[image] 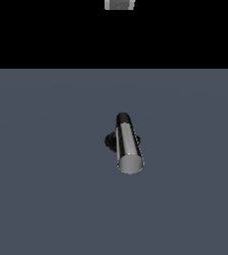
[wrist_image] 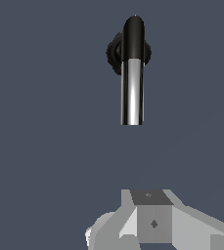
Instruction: Turn on the faucet by rotating a designated handle.
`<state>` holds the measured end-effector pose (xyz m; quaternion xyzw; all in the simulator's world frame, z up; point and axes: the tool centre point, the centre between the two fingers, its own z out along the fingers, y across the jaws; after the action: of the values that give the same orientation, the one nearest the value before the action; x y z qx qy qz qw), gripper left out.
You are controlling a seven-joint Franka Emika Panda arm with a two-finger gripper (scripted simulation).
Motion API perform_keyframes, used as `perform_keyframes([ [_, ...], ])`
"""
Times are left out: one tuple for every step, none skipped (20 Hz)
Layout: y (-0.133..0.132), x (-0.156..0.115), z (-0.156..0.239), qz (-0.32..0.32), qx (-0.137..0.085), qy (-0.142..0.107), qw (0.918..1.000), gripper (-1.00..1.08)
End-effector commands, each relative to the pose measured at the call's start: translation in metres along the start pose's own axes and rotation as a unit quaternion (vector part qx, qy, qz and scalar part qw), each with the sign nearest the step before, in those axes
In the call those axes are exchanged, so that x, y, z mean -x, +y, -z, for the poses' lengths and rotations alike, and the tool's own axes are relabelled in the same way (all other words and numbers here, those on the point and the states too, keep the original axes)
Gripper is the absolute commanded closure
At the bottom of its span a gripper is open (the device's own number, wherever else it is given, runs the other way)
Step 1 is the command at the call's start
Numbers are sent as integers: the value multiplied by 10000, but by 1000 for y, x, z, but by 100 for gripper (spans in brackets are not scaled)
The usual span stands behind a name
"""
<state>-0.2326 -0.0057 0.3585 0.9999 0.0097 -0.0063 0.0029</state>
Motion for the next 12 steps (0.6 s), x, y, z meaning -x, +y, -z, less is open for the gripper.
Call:
perform_keyframes([
  [-1,-4,-21,34,-2,8,10000,108],
  [-2,-5,-29,48,-3,10,10000,108],
  [-3,-6,-37,60,-4,11,10000,108],
  [-3,-8,-45,73,-5,13,10000,108],
  [-4,-9,-52,85,-6,15,10000,108],
  [-4,-11,-60,98,-6,17,10000,108],
  [-5,-12,-67,110,-7,19,9999,108],
  [-5,-14,-75,122,-8,21,9999,108],
  [-6,-15,-82,134,-9,22,9999,108],
  [-6,-17,-89,146,-9,24,9999,108],
  [-7,-18,-96,157,-10,26,9999,108],
  [-7,-20,-103,169,-11,28,9999,108],
])
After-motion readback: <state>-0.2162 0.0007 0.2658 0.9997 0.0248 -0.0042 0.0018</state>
